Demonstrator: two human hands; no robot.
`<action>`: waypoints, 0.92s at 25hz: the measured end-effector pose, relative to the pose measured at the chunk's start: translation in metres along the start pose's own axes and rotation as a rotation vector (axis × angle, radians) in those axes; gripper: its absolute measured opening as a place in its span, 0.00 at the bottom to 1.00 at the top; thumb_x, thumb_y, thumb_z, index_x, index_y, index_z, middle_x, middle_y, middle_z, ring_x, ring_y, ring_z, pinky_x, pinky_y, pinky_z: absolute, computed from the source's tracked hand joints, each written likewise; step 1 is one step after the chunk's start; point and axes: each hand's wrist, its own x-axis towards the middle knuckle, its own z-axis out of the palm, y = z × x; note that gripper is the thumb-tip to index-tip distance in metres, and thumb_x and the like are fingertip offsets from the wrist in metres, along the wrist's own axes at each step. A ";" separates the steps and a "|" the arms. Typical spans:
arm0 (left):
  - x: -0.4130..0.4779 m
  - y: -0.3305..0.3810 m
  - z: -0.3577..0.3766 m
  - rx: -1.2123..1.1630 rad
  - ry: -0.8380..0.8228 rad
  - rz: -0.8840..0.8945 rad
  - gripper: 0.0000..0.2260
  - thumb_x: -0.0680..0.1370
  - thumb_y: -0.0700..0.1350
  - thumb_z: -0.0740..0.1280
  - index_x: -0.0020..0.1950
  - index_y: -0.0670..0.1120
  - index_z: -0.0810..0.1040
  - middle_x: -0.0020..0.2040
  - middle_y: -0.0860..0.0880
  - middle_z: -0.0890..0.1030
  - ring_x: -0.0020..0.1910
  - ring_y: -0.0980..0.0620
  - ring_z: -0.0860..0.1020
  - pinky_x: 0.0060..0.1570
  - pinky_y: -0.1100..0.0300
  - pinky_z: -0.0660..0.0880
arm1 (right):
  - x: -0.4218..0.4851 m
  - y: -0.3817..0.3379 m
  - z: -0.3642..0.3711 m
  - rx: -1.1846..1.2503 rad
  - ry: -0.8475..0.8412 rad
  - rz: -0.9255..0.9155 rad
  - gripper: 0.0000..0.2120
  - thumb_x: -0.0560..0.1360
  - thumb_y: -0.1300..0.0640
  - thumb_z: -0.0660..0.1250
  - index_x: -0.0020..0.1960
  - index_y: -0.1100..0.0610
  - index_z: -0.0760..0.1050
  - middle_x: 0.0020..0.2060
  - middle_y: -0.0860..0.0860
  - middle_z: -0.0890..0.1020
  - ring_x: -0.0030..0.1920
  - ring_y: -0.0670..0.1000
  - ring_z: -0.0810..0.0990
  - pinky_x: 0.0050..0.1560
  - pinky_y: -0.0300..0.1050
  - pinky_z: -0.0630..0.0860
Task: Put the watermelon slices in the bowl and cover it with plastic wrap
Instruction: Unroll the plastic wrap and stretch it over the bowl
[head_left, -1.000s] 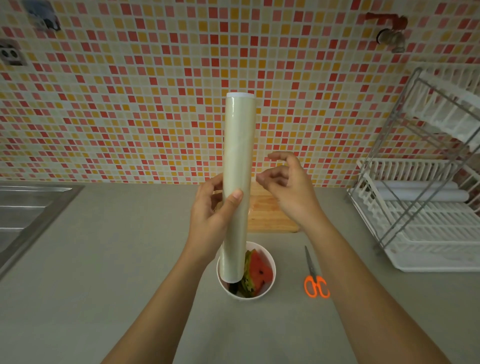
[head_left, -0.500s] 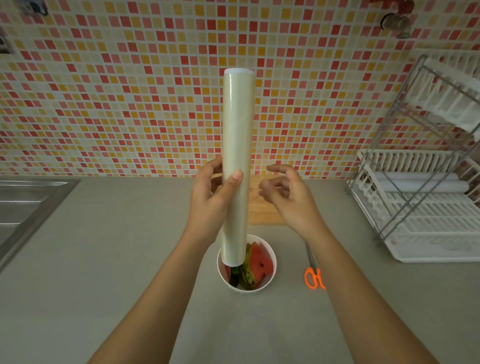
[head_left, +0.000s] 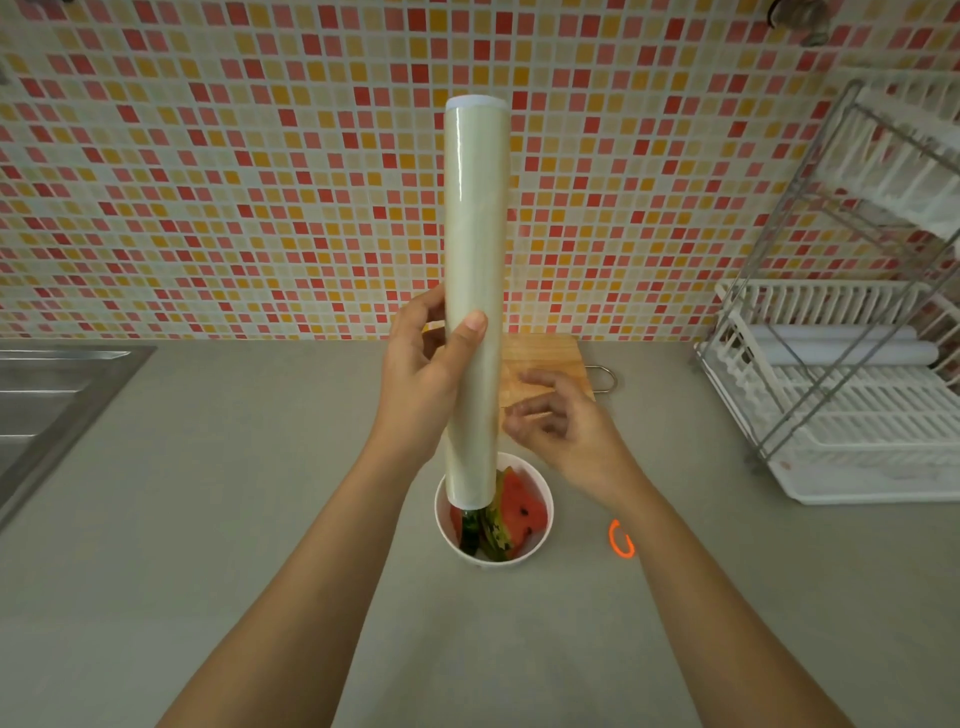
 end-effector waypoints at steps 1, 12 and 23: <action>0.000 0.000 0.000 0.003 -0.005 0.000 0.21 0.74 0.53 0.67 0.64 0.47 0.72 0.59 0.47 0.77 0.53 0.50 0.80 0.47 0.59 0.79 | -0.004 0.003 0.003 0.011 -0.037 0.016 0.20 0.67 0.48 0.74 0.54 0.37 0.70 0.40 0.43 0.83 0.42 0.45 0.83 0.45 0.36 0.77; 0.003 0.001 -0.001 -0.024 -0.010 0.010 0.20 0.75 0.51 0.67 0.64 0.44 0.74 0.50 0.55 0.79 0.45 0.56 0.80 0.41 0.64 0.77 | -0.026 0.025 0.010 0.001 -0.055 -0.023 0.18 0.69 0.58 0.74 0.52 0.41 0.74 0.37 0.43 0.83 0.37 0.42 0.81 0.41 0.31 0.74; -0.008 -0.019 0.000 -0.028 -0.075 -0.168 0.16 0.74 0.53 0.68 0.61 0.51 0.75 0.53 0.53 0.80 0.49 0.51 0.81 0.47 0.56 0.79 | -0.027 0.036 0.003 0.093 0.080 0.060 0.16 0.71 0.37 0.63 0.55 0.41 0.73 0.46 0.46 0.81 0.47 0.47 0.81 0.48 0.38 0.77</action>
